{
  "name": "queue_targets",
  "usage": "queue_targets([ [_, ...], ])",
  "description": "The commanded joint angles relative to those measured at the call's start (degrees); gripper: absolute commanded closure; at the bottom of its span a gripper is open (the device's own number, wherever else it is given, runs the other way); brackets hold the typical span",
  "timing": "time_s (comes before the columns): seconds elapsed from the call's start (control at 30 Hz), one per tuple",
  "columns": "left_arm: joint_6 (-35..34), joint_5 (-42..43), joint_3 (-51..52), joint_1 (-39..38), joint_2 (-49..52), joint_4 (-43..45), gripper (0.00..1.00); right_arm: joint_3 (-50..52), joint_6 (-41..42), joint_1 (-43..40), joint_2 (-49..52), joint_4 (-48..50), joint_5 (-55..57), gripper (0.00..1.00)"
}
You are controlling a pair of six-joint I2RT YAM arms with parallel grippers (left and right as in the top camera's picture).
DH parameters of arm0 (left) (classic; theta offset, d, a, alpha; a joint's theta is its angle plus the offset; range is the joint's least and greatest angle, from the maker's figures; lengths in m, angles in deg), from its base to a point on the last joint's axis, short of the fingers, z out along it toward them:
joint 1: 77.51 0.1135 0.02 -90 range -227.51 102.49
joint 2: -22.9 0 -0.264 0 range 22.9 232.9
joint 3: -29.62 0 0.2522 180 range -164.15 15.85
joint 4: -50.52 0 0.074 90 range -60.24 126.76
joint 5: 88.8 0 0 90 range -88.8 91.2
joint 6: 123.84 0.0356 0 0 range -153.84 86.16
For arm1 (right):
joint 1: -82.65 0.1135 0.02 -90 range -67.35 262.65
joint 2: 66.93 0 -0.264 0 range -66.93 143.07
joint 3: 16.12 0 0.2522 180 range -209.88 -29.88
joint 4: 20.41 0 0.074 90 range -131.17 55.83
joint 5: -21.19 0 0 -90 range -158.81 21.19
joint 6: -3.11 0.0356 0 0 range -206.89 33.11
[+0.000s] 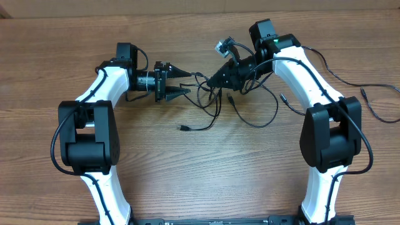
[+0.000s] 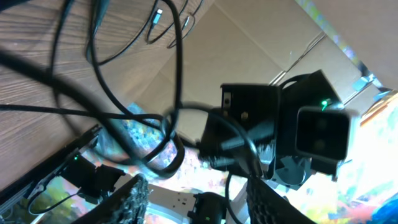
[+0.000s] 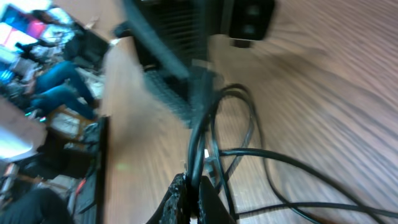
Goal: Untangle cables
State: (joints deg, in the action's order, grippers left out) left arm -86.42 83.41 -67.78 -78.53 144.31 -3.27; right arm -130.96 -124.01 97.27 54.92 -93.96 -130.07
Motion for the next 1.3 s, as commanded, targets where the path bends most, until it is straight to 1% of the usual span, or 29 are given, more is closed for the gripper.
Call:
queue_targets([
  [0.0,-1.5,-0.1,-0.1,0.6,0.2,0.1,0.44,-0.1,-10.7,0.4,-1.9,-3.2,-7.0,0.96],
  [0.03,-1.5,-0.1,-0.1,0.7,0.2,0.1,0.43,-0.1,-13.5,0.8,-1.9,-4.7,-7.0,0.96],
  [0.07,-1.5,0.2,-0.1,0.7,0.2,0.1,0.41,-0.1,-18.4,1.2,-1.9,-7.6,-7.0,0.96],
  [0.13,-1.7,2.1,-0.1,0.7,0.2,0.1,0.41,-0.1,-21.7,1.5,-1.9,-9.6,-7.0,0.96],
  [0.2,-1.9,4.3,-0.1,0.9,0.2,0.3,0.41,-0.1,-23.3,1.5,-1.9,-10.6,-6.8,0.96],
  [0.27,-1.9,6.5,-0.1,1.0,0.2,0.2,0.39,-0.1,-23.4,1.5,-1.9,-10.6,-5.9,0.96],
  [0.3,-2.2,7.8,-0.1,1.0,0.2,0.2,0.40,-0.1,-23.4,1.5,-1.9,-10.6,-5.5,0.96],
  [0.33,-2.8,8.4,-0.1,1.0,0.2,-0.2,0.43,-0.1,-23.4,1.5,-1.9,-10.6,-5.2,0.96],
  [0.37,-4.0,8.4,-0.1,1.0,0.2,-0.6,0.46,-0.1,-23.4,1.5,-1.9,-10.6,-4.8,0.96],
  [0.47,-5.4,8.4,-0.1,0.8,0.2,-0.6,0.46,-0.1,-23.4,1.5,-1.9,-10.1,-3.0,0.96],
  [0.7,-5.3,8.4,-0.1,0.6,0.2,-0.6,0.46,-0.1,-23.3,1.5,-1.9,-6.7,0.7,0.96],
  [0.8,-5.2,8.4,-0.1,0.6,0.2,-0.6,0.46,-0.1,-21.1,1.5,-1.9,-3.9,0.8,0.96],
  [0.97,-5.3,8.4,-0.1,0.6,0.2,-0.4,0.48,0.0,-21.1,2.3,-1.9,-4.1,0.5,0.96],
  [1.07,-5.3,8.4,-0.1,0.6,0.2,-0.4,0.52,0.7,-21.5,3.8,-1.9,-3.7,0.8,0.96],
  [1.27,-5.2,8.3,-0.1,0.6,0.2,-0.3,0.53,1.2,-21.4,5.7,-1.9,-1.9,1.4,0.96],
])
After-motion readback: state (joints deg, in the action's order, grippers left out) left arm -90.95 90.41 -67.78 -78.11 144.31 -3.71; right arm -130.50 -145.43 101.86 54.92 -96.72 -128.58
